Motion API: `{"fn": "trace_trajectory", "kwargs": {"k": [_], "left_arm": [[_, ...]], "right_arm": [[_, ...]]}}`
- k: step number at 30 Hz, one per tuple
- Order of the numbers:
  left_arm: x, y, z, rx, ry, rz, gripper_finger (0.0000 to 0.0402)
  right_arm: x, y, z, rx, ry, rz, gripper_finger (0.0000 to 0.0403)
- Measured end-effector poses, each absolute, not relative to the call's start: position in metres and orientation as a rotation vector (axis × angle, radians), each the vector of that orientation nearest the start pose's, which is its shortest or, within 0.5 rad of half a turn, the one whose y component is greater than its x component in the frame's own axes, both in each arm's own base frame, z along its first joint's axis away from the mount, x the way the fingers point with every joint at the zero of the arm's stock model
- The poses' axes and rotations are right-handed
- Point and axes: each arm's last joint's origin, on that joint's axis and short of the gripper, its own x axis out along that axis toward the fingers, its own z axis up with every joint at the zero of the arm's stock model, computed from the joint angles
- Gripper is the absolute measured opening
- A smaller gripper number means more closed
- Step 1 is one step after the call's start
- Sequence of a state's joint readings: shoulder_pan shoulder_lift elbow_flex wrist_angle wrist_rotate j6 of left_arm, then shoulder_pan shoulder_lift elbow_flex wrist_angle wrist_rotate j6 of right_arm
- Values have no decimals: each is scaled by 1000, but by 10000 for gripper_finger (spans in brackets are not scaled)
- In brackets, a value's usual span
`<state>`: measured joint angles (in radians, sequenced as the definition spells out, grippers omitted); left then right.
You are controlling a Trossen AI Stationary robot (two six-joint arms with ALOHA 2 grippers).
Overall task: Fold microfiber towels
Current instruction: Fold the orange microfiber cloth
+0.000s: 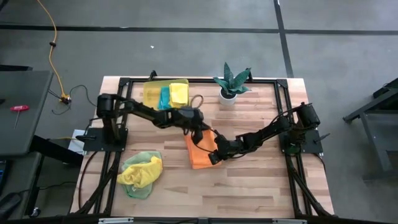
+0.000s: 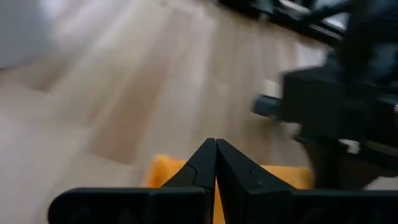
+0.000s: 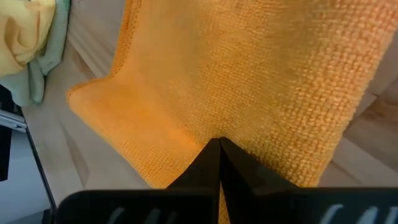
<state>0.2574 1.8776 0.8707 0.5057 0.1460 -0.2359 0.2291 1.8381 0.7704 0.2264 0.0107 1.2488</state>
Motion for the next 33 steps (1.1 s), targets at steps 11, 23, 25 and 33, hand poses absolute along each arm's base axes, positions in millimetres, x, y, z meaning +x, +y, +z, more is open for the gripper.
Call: {"fn": "trace_trajectory", "kwargs": {"k": [11, 23, 25, 33], "left_arm": [[387, 75, 109, -306, 548, 251, 0], [387, 82, 89, -205, 669, 345, 0], [385, 88, 90, -179, 690, 362, 0], [374, 111, 92, -119, 741, 457, 0]], "right_arm": [[316, 74, 100, 1069, 843, -339, 0], [316, 74, 100, 1075, 844, -343, 0], [316, 74, 100, 1074, 845, -344, 0], [315, 73, 99, 1086, 852, -360, 0]]}}
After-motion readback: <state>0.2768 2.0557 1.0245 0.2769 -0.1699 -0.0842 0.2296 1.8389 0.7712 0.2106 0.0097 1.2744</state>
